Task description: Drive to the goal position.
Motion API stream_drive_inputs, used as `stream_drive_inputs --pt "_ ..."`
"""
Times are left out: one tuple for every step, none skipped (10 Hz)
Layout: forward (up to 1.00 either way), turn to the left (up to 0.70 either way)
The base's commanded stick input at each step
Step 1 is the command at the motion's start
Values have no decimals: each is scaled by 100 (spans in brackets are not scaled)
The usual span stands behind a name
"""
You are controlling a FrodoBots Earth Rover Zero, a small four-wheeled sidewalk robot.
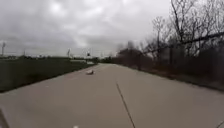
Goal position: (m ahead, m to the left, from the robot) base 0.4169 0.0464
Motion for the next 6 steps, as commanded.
stream_drive_inputs --pt "100 0" --pt "100 0" --pt "100 0" --pt "100 4" --pt "100 20" --pt "100 36"
